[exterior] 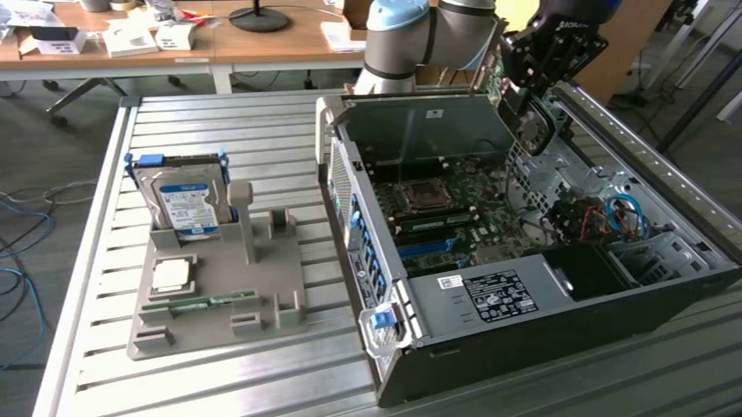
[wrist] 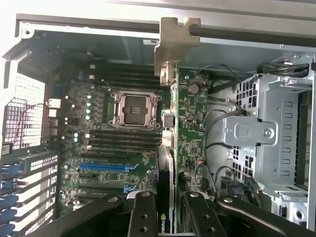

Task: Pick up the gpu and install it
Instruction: 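Pick up the gpu and move the gpu toward the slot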

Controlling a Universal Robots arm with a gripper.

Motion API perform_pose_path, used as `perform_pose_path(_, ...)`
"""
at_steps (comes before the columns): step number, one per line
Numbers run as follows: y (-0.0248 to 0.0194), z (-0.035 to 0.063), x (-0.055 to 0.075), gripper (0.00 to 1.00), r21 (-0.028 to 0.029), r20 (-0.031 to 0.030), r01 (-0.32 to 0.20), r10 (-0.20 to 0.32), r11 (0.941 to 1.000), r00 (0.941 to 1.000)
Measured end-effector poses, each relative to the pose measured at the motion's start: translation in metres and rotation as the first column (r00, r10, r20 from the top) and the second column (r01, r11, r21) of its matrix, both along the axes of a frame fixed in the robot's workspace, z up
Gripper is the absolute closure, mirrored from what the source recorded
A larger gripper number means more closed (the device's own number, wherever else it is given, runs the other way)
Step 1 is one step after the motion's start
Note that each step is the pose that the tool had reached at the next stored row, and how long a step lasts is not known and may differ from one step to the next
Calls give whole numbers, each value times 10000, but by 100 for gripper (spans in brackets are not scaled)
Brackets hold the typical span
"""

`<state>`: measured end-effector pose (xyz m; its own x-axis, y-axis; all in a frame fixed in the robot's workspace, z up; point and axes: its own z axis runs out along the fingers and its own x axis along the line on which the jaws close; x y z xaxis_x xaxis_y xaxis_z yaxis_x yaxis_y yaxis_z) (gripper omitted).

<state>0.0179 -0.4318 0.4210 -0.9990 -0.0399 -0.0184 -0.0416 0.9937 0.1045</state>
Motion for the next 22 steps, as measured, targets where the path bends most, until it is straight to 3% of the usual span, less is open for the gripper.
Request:
perform_pose_path(3,0,2,0,74,-27,0,43,-43,10000,10000)
perform_pose_path(10,1,0,0,74,-222,1,97,-97,9997,10000)
perform_pose_path(14,1,2,0,74,-256,-3,97,-97,9996,10000)
perform_pose_path(22,2,15,3,74,-261,-11,97,-97,9996,10000)
